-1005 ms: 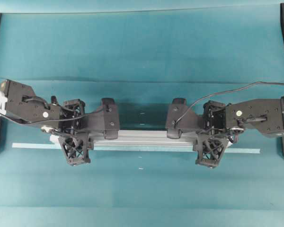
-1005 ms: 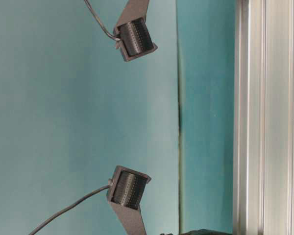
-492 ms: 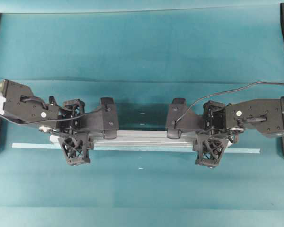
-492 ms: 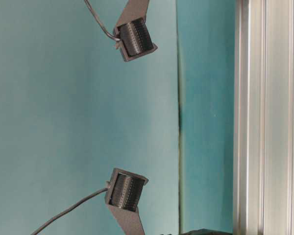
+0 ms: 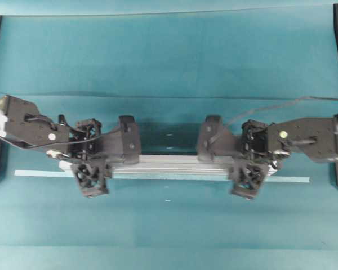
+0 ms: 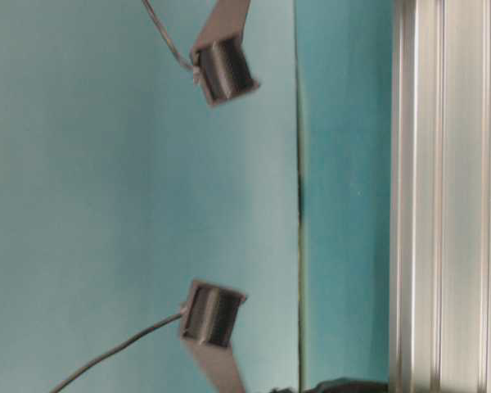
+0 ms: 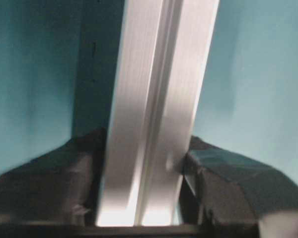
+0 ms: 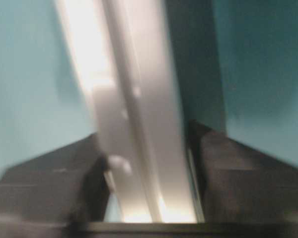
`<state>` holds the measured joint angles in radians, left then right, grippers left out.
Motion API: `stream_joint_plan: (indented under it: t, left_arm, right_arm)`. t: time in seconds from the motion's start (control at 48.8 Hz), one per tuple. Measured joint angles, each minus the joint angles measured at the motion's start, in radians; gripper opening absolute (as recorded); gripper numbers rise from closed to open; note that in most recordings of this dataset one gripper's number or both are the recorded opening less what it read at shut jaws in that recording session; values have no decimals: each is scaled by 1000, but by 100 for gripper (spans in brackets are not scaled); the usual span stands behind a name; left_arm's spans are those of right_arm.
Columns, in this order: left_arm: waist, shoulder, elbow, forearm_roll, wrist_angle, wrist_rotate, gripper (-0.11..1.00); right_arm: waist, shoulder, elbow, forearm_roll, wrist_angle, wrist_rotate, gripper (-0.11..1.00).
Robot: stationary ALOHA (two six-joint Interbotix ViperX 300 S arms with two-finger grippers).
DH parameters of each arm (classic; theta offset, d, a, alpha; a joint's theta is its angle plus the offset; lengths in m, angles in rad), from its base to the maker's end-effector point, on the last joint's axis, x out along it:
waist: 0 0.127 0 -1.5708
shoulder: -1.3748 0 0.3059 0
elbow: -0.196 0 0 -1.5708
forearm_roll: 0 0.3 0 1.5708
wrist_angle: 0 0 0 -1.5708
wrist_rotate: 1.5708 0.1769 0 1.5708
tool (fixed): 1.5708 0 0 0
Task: Lift the metal rail with both hands and move it towards you.
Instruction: 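Set the rail down on the table just behind the pale strip, then open both grippers and pull them outward away from the rail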
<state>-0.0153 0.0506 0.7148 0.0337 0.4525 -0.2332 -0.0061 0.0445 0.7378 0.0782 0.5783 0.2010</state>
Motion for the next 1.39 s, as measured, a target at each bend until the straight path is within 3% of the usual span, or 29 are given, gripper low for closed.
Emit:
stream_joint_plan:
  t: [0.103, 0.185, 0.841, 1.395]
  left_arm:
    - [3, 0, 0, -2, -9, 2, 88]
    - [3, 0, 0, -2, -11, 2, 97]
    - [0, -6, 0, -2, 0, 5, 96]
    - [0, -270, 5, -2, 153, 11, 96]
  right_arm:
    - [-11, 3, -2, 5, 11, 14, 95]
    - [-12, 2, 0, 6, 18, 14, 100]
    - [-8, -5, -3, 3, 15, 14, 100]
    - [-6, -184, -41, -6, 75, 8, 100]
